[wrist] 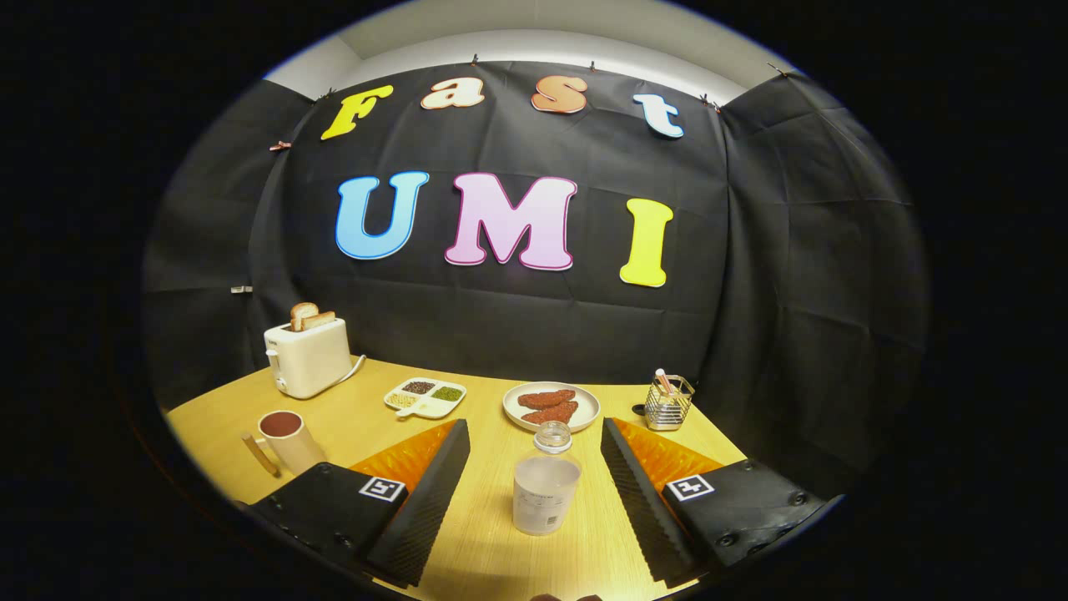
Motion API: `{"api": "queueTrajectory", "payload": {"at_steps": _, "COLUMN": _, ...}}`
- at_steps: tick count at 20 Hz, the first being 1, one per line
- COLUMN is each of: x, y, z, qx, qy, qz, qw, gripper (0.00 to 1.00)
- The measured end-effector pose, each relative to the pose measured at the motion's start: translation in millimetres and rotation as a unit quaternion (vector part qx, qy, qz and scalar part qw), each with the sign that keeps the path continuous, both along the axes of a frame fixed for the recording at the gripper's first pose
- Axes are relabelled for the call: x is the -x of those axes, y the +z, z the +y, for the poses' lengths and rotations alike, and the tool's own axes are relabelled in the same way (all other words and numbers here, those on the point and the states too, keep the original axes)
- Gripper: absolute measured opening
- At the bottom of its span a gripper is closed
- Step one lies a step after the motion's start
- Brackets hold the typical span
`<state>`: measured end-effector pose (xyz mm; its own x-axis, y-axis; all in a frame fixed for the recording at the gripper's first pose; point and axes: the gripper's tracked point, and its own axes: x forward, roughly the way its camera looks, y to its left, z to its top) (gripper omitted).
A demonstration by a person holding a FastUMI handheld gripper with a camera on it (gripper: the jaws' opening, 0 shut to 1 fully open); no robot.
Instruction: Take the bottle from table, then pour the juice into the cup, finally place the bottle on the coaster
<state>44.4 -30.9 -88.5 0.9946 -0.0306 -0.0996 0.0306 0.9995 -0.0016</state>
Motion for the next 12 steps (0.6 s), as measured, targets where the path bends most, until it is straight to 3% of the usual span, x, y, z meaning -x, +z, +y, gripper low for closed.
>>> {"api": "queueTrajectory", "payload": {"at_steps": 12, "x": -44.2, "y": -72.4, "z": -5.2, "qx": -0.004, "qy": 0.0, "qz": 0.046, "qw": 0.999, "gripper": 0.97}}
